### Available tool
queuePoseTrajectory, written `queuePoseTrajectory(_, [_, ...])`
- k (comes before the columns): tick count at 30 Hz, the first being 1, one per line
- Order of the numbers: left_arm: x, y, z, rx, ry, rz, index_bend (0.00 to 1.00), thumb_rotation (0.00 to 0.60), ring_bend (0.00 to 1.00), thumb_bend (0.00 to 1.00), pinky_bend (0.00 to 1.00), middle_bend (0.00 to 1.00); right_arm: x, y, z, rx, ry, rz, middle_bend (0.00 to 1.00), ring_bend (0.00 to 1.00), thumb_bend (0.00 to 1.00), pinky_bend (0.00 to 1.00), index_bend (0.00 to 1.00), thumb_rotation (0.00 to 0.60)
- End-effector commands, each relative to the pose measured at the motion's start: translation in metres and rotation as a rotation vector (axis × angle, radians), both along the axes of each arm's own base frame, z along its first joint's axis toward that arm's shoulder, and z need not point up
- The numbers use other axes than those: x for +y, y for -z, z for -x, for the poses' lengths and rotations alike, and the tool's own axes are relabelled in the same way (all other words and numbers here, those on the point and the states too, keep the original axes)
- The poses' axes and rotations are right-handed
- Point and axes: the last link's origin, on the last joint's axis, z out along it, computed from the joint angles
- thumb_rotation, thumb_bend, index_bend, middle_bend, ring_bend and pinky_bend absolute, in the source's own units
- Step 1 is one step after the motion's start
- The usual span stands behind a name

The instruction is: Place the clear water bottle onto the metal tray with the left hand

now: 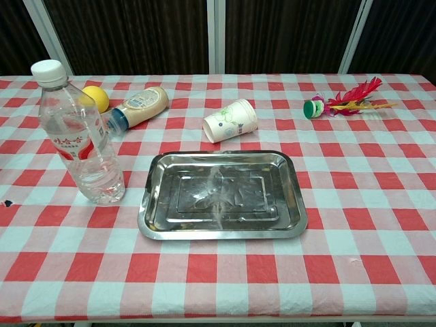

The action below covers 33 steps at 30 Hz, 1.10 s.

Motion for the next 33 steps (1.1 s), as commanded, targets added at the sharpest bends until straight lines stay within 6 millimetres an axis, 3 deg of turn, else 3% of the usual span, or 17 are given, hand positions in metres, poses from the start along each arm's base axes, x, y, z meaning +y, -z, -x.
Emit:
queuePoseTrajectory(1, [0.000, 0.002, -0.001, -0.012, -0.001, -0.003, 0.21, 0.600, 0.15, 0.06, 0.22, 0.24, 0.001, 0.001, -0.001, 0.000, -0.004, -0.005, 0.11, 0.00, 0.04, 0.04, 0.14, 0.600])
queuePoseTrajectory(13, [0.005, 0.008, -0.004, -0.119, -0.019, 0.008, 0.21, 0.600, 0.15, 0.06, 0.23, 0.24, -0.001, 0.000, 0.001, 0.003, -0.002, 0.006, 0.11, 0.00, 0.04, 0.04, 0.14, 0.600])
queuePoseTrajectory(16, [0.003, 0.015, -0.004, -0.187, -0.033, 0.030, 0.21, 0.600, 0.15, 0.06, 0.29, 0.24, -0.003, 0.001, 0.003, 0.004, 0.003, 0.004, 0.11, 0.00, 0.04, 0.04, 0.14, 0.600])
queuePoseTrajectory(19, [-0.001, 0.029, -0.009, -0.320, -0.042, 0.053, 0.21, 0.600, 0.15, 0.06, 0.33, 0.24, -0.003, 0.000, 0.002, 0.002, -0.007, 0.007, 0.11, 0.00, 0.04, 0.04, 0.14, 0.600])
queuePoseTrajectory(28, [0.001, 0.060, -0.045, -0.912, -0.018, 0.022, 0.21, 0.600, 0.15, 0.06, 0.32, 0.24, -0.002, -0.001, -0.001, -0.014, -0.050, 0.018, 0.11, 0.00, 0.04, 0.04, 0.14, 0.600])
queuePoseTrajectory(33, [0.011, 0.081, -0.049, -1.038, -0.075, 0.017, 0.21, 0.600, 0.15, 0.06, 0.31, 0.24, -0.002, 0.000, 0.000, -0.022, -0.055, 0.010, 0.12, 0.00, 0.04, 0.04, 0.13, 0.600])
